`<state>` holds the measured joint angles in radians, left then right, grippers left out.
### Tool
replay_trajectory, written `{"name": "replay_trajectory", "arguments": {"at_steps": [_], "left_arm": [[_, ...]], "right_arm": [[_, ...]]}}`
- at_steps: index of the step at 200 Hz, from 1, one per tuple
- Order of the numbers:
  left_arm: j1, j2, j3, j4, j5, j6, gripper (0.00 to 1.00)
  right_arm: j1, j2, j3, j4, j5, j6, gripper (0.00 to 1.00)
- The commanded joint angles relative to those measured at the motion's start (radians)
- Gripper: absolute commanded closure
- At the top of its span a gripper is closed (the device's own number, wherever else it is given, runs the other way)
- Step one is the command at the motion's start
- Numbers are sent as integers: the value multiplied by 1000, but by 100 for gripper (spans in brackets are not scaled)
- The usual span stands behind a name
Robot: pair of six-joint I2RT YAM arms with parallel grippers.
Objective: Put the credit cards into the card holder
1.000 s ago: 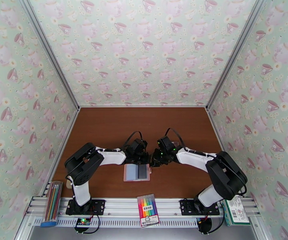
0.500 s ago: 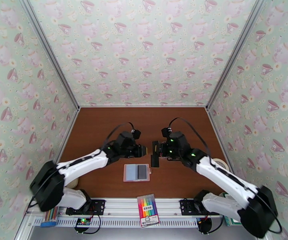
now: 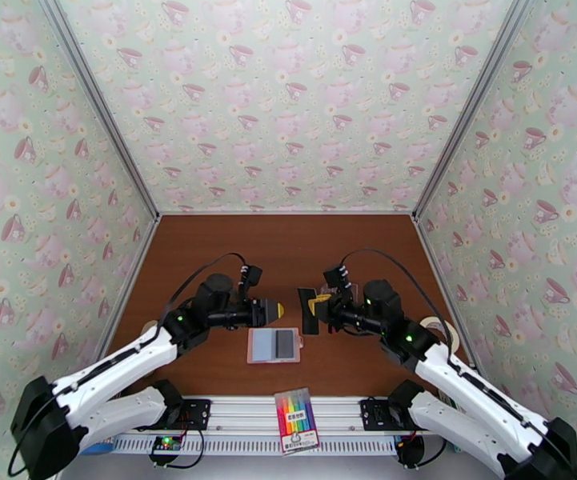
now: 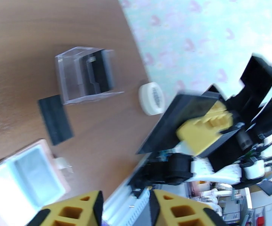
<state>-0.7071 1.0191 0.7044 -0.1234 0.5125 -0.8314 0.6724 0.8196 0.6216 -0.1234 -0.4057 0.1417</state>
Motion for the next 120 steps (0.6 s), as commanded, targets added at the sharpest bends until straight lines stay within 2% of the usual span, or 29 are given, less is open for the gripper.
{"name": "replay_trajectory", "arguments": {"at_steps": [1, 36, 54, 76, 96, 120], "left_arm": [[23, -35, 4, -22, 63, -115, 55], [47, -85, 5, -29, 99, -240, 53], [52, -100, 16, -37, 113, -283, 44], [49, -86, 9, -16, 148, -331, 44], [48, -66, 3, -7, 182, -353, 44], [32, -50, 6, 14, 204, -366, 47]], "right_arm": [[35, -32, 8, 81, -25, -258, 100], [121, -29, 39, 9, 68, -649, 100], [172, -22, 19, 18, 154, -881, 100], [215, -35, -15, 100, 165, -1021, 100], [244, -11, 11, 69, 207, -1145, 100], [266, -3, 8, 103, 239, -1208, 100]]}}
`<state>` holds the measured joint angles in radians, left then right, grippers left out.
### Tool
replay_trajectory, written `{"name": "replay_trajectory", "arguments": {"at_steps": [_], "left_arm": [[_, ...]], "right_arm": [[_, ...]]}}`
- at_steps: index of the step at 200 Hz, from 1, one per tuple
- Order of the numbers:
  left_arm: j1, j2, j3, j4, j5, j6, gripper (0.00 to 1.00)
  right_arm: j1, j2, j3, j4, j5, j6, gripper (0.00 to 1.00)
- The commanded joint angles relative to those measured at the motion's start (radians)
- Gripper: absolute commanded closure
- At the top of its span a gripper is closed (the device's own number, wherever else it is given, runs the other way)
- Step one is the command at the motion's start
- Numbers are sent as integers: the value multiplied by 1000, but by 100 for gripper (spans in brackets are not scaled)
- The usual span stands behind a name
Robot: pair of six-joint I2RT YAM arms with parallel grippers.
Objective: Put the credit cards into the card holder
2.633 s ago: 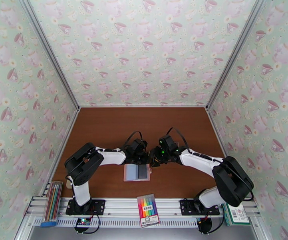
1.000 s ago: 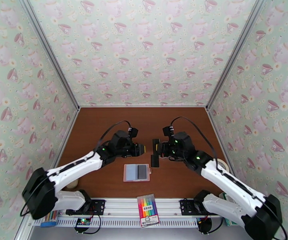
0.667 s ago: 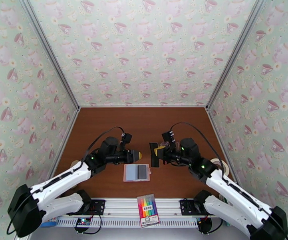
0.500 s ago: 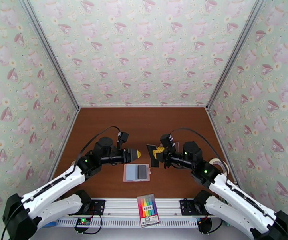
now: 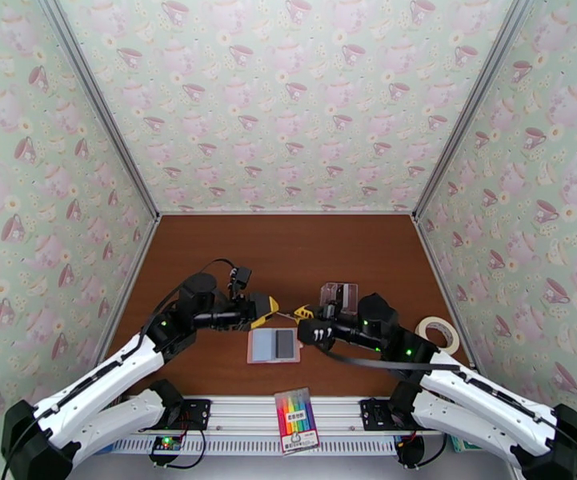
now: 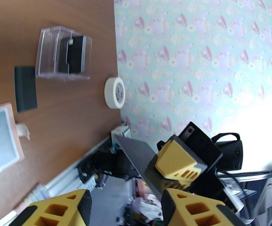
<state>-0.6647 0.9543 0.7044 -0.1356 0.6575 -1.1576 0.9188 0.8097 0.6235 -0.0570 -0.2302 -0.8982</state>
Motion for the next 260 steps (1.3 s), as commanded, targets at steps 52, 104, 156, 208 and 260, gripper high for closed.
{"name": "replay_trajectory", "arguments": {"at_steps": [52, 104, 156, 208, 260], "left_arm": [[-37, 28, -3, 104, 55, -106, 60], [-98, 58, 14, 151, 50, -134, 65], [-91, 49, 44, 26, -21, -67, 90], [6, 47, 70, -30, -67, 36, 100], [95, 34, 84, 60, -138, 255, 100]], "right_arm": [[46, -3, -33, 92, 107, -225, 100], [57, 8, -55, 148, 157, -254, 100], [57, 14, -61, 140, 143, -237, 100], [57, 4, -22, -2, 137, -41, 15], [58, -104, -125, 243, 309, 932, 10]]}}
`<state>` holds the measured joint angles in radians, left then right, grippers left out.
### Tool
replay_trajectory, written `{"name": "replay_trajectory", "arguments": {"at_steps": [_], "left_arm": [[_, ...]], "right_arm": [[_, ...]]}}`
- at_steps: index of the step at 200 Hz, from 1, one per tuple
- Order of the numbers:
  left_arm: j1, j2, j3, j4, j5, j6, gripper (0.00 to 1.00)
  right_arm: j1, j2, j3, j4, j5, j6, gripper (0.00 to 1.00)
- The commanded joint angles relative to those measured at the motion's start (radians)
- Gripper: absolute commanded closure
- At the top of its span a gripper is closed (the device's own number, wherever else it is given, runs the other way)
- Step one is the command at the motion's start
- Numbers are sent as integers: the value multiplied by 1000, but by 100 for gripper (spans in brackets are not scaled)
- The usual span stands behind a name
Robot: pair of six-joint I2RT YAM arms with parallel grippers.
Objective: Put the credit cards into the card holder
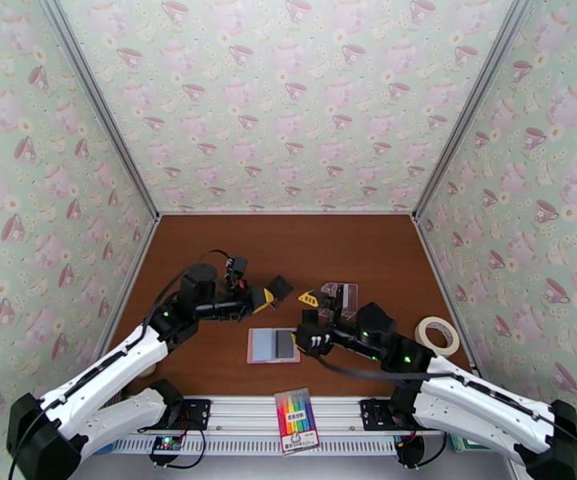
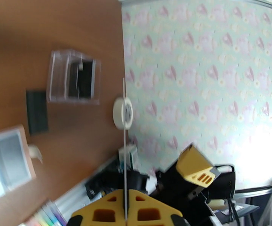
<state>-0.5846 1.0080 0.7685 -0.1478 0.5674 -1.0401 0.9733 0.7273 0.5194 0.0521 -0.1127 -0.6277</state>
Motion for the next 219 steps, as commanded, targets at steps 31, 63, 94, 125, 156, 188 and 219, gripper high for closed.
{"name": "replay_trajectory", "arguments": {"at_steps": [31, 63, 94, 125, 156, 188, 219], "left_arm": [[41, -9, -9, 192, -40, 137, 100], [39, -6, -65, 388, 13, 42, 100], [31, -40, -70, 387, 12, 25, 100], [21, -55, -71, 409, 16, -2, 100], [17, -64, -78, 436, 19, -31, 100], [15, -68, -79, 441, 29, -37, 100], [12, -66, -84, 456, 39, -43, 100]], "right_arm": [[-30, 45, 2, 195, 187, 1311, 19], [-33, 158, 36, 376, 86, 1539, 24], [-34, 258, 85, 494, 30, 1595, 28], [-57, 333, 123, 588, -6, 1656, 40], [-70, 386, 144, 655, -11, 1700, 51], [-76, 396, 159, 661, -20, 1704, 58], [-89, 401, 154, 673, -28, 1714, 65]]}}
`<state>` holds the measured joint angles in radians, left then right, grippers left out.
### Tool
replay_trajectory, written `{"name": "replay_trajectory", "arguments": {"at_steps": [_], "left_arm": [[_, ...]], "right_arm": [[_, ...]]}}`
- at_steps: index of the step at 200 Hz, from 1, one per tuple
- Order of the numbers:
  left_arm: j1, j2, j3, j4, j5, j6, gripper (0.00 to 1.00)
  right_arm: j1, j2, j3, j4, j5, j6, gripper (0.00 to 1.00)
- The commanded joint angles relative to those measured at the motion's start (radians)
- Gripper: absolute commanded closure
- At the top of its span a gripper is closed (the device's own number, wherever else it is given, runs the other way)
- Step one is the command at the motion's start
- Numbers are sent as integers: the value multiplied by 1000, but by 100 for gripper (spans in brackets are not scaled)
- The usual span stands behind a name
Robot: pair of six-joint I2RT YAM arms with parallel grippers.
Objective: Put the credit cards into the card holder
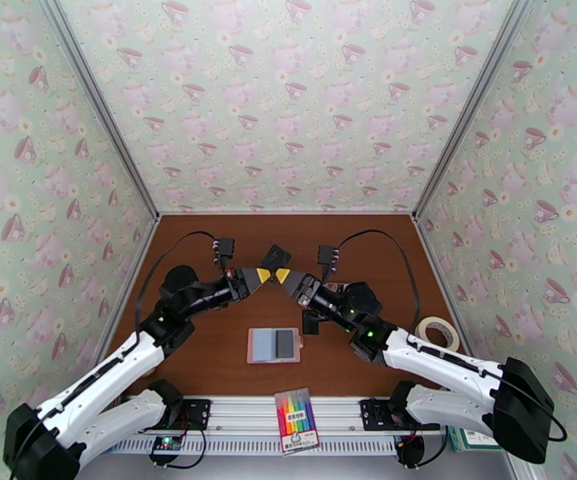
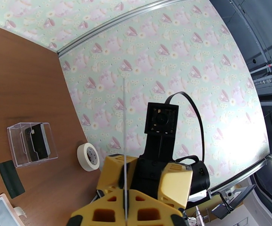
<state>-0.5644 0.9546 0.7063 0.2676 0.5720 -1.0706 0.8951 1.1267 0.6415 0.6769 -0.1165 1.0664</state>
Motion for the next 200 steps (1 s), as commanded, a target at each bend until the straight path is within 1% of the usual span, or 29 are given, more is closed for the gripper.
{"name": "replay_trajectory", "arguments": {"at_steps": [1, 22, 40, 89, 93, 113, 127, 148, 161, 166, 170, 177, 188, 195, 200], "left_arm": [[-9, -12, -22, 41, 37, -14, 100], [-11, -8, -27, 51, 48, -20, 100], [-13, -11, -30, 50, 46, -20, 100], [-18, 1, -34, 50, 51, -24, 100], [-17, 2, -34, 50, 51, -25, 100], [-19, 6, -39, 50, 53, -25, 100], [-21, 5, -40, 50, 53, -25, 100], [-21, -1, -40, 27, 48, -13, 100], [-20, -10, -32, -38, 28, 12, 100], [-20, -16, -22, -89, 12, 35, 94], [-21, -23, -12, -146, -9, 60, 87], [-20, -35, 13, -273, -57, 111, 71], [-16, -58, 51, -473, -161, 190, 50], [-8, -74, 59, -581, -221, 219, 42], [3, -85, 58, -640, -252, 232, 39]], "right_arm": [[-11, 2, 32, 48, -24, 20, 65], [-21, 4, 32, 55, -33, 23, 68], [-26, 2, 32, 56, -37, 25, 73], [-26, 13, 34, 66, -58, 30, 75], [-26, 13, 33, 68, -58, 32, 77], [-26, 21, 30, 79, -65, 33, 81], [-27, 27, 30, 90, -72, 36, 87], [-31, 25, 29, 90, -71, 36, 100], [-38, 20, 25, 79, -72, 36, 100], [-45, 14, 19, 71, -71, 36, 100], [-51, 7, 16, 62, -71, 38, 100], [-64, -9, -1, 41, -69, 37, 100], [-90, -44, -29, -14, -65, 34, 100], [-104, -76, -47, -77, -57, 23, 100], [-113, -101, -57, -125, -46, 11, 100]]}}
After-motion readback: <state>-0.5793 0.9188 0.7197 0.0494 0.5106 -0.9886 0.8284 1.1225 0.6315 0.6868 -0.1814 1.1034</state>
